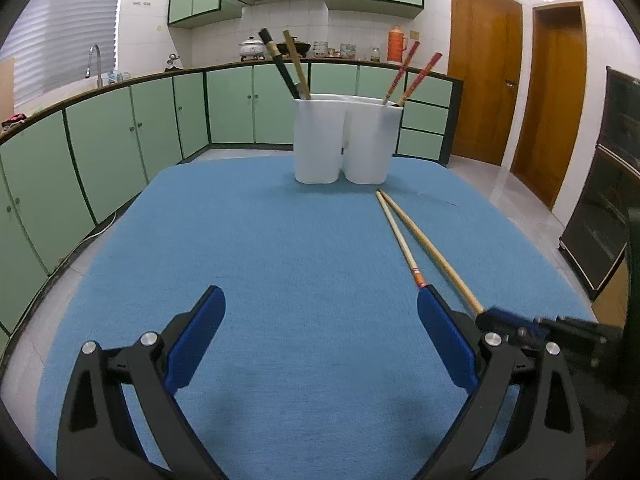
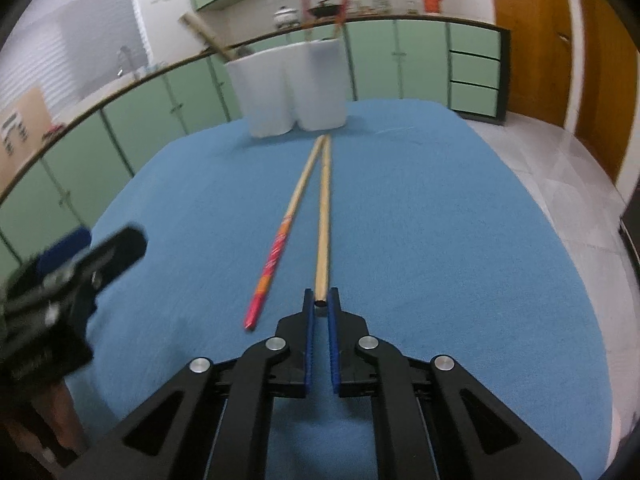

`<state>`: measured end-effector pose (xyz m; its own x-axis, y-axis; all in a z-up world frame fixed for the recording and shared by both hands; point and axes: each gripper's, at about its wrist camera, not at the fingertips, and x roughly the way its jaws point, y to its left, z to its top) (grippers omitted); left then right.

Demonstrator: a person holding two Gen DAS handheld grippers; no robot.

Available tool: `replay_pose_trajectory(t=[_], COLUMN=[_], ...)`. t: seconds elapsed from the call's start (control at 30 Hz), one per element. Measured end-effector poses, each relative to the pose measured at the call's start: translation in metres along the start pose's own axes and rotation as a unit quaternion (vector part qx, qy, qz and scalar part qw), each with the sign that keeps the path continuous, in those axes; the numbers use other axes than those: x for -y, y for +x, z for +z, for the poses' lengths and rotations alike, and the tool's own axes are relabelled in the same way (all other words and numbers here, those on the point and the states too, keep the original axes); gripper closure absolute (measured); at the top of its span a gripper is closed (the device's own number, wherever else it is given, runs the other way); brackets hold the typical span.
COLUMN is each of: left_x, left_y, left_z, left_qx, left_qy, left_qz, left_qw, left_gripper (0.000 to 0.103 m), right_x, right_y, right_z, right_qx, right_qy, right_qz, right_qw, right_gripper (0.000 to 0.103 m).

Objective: Organize utensils
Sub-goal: 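Grasp the red-patterned chopstick with the left tool while the right tool grasps the plain wooden chopstick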

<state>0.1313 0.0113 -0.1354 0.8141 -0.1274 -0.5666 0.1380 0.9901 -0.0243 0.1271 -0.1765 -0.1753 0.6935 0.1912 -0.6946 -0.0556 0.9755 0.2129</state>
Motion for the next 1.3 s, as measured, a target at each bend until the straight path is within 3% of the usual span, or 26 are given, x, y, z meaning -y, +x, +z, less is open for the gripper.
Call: replay_pose_trajectory(t=[0.2, 0.37, 0.63, 0.73, 0.8, 0.93, 1.03, 1.3], left_x=[0.012, 0.024, 0.044, 0.054, 0.058, 0.061, 0.062, 0.056], left_y=[0.004, 0.017, 0.037, 0.045, 0.053, 0.057, 0.058, 0.05], left_z=[-0.001, -0.005, -0.011, -0.013, -0.014, -0.015, -0.014, -0.008], left_qx=[-0.012, -0.048, -0.092, -0.112, -0.127, -0.134, -0.134, -0.115], left_qy=[0.008, 0.012, 0.025, 0.034, 0.037, 0.042, 0.045, 0.033], left_qz=[-0.026, -0.053, -0.068, -0.073, -0.075, -0.068, -0.076, -0.08], left_qw=[0.9996, 0.9974, 0.9931, 0.9905, 0.9883, 0.9878, 0.987, 0.9896], left_gripper=[0.012, 0.021, 0.025, 0.036, 0.051, 0.068, 0.095, 0.098], right_x=[0.011, 0.023, 0.042, 0.044, 0.046, 0.048, 0.047, 0.04], right_y=[-0.005, -0.007, -0.013, -0.014, -0.015, -0.017, -0.015, -0.018], right_z=[0.014, 0.022, 0.026, 0.023, 0.023, 0.02, 0.02, 0.019], right_qx=[0.022, 0.032, 0.043, 0.044, 0.045, 0.045, 0.043, 0.046], right_qy=[0.01, 0.018, 0.027, 0.027, 0.027, 0.029, 0.027, 0.009], right_qz=[-0.021, -0.039, -0.048, -0.046, -0.044, -0.042, -0.04, -0.034], right_qw=[0.999, 0.999, 0.998, 0.998, 0.998, 0.998, 0.998, 0.998], right_gripper=[0.097, 0.097, 0.097, 0.097, 0.097, 0.097, 0.097, 0.097])
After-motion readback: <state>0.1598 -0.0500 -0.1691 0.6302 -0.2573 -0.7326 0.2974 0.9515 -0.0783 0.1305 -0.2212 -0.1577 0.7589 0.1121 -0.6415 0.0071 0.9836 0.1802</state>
